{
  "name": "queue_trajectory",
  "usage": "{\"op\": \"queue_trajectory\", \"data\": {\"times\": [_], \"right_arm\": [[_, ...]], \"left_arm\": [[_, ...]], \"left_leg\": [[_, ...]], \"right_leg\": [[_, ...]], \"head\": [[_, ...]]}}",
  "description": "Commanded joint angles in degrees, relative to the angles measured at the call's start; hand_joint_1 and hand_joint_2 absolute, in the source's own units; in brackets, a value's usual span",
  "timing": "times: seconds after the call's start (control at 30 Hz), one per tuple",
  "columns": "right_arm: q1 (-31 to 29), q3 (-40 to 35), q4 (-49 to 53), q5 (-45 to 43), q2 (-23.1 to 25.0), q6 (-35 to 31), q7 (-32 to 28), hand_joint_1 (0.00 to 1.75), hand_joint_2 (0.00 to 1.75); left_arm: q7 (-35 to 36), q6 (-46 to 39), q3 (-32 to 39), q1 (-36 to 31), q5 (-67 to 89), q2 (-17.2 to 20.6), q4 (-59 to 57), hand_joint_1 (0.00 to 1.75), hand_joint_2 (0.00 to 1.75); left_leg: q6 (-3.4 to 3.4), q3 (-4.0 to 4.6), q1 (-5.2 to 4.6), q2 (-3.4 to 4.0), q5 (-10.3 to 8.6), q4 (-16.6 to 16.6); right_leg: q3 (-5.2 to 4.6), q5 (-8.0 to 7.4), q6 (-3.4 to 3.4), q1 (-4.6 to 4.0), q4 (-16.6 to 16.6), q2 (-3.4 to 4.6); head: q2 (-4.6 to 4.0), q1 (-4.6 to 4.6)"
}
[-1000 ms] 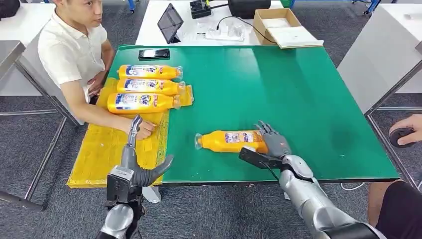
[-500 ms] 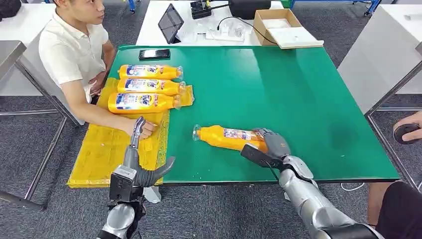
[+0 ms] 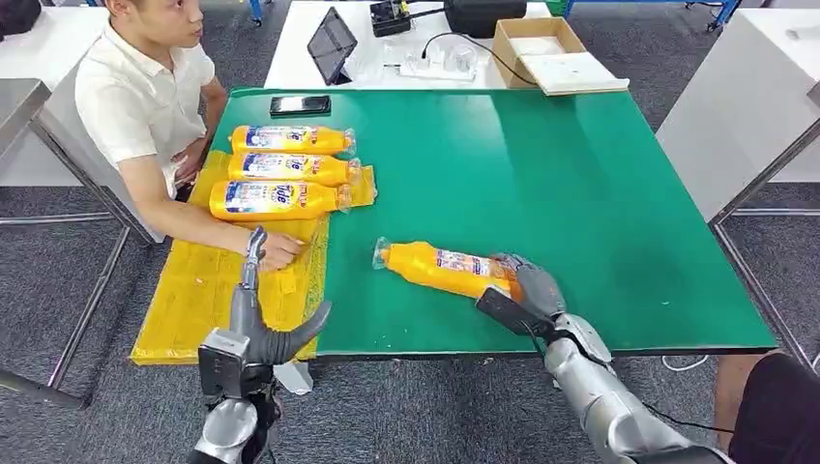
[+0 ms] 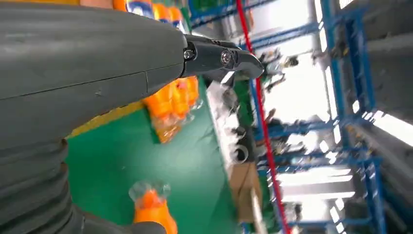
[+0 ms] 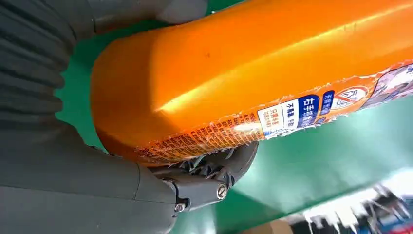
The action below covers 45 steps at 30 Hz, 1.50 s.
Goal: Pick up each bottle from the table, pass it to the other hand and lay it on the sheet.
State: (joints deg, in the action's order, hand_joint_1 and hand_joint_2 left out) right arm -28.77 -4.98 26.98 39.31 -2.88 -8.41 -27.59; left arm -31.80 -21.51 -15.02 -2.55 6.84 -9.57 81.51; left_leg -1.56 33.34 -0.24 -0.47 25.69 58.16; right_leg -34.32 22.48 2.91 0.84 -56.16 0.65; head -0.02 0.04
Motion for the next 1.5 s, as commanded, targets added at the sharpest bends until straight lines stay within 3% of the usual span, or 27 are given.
{"op": "queue_trajectory", "data": {"times": [0.03, 0.17, 0.47, 0.63, 0.83, 1.23, 1.5], "right_arm": [[10.2, 1.65, 17.84, -9.05, 4.03, 1.71, -2.55, 1.75, 1.75], [13.14, 0.41, 25.28, -13.95, 4.3, 1.8, -3.63, 1.75, 1.75], [13.88, 1.05, 26.57, -15.85, 4.48, 0.68, -4.32, 1.75, 1.75], [16.71, 3.02, 32.75, -21.28, 5.63, -0.32, -5.97, 1.75, 1.75], [19.43, -2.0, 40.06, -22.64, 6.89, 0.14, -6.51, 1.75, 1.75], [19.26, -6.27, 39.37, -22.29, 7.7, 0.46, -6.56, 1.75, 1.75], [17.67, -11.86, 32.98, -21.7, 9.85, 0.42, -7.22, 1.75, 1.75]], "left_arm": [[-2.23, -1.38, 3.27, 3.02, -4.64, -1.71, 4.58, 0.0, 1.75], [-4.26, -2.33, 4.62, 3.58, -8.78, -2.63, 6.75, 0.0, 1.75], [-4.83, -1.18, 4.54, 4.17, -11.6, -2.73, 8.32, 0.0, 1.75], [3.31, 13.56, -0.19, 5.46, -20.24, 0.18, 7.03, 0.0, 1.75], [5.74, 20.12, -2.58, 4.28, -23.22, 0.46, 0.61, 0.0, 1.75], [7.46, 24.22, -3.16, 3.54, -24.45, 0.25, -0.52, 0.0, 1.75], [8.15, 28.07, -4.02, 1.34, -27.08, -0.75, -2.99, 0.0, 1.75]], "left_leg": [[0.12, 0.0, 0.05, 0.03, 0.05, -0.04], [0.09, 0.31, 0.05, -0.01, 0.04, 0.0], [0.08, 0.5, 0.03, -0.05, 0.05, -0.02], [0.11, 0.53, 0.01, -0.08, 0.05, -0.05], [0.11, 0.56, -0.02, -0.04, 0.03, -0.1], [0.14, 0.52, 0.04, 0.0, 0.08, -0.09], [0.14, 0.52, 0.04, 0.08, 0.08, -0.1]], "right_leg": [[0.0, 0.06, -0.12, -0.06, 0.03, -0.05], [-0.32, 0.04, -0.09, -0.05, -0.01, -0.03], [-0.45, 0.07, -0.09, -0.01, -0.02, -0.03], [-0.51, 0.1, -0.11, 0.01, -0.02, -0.06], [-0.58, 0.08, -0.1, 0.04, 0.0, -0.04], [-0.52, 0.1, -0.14, -0.03, 0.03, -0.02], [-0.53, 0.08, -0.14, -0.03, 0.04, 0.06]], "head": [[0.0, 0.02], [0.0, 0.02], [0.0, 0.02], [0.0, 0.0], [0.0, 0.0], [0.0, 0.02], [0.0, 0.0]]}}
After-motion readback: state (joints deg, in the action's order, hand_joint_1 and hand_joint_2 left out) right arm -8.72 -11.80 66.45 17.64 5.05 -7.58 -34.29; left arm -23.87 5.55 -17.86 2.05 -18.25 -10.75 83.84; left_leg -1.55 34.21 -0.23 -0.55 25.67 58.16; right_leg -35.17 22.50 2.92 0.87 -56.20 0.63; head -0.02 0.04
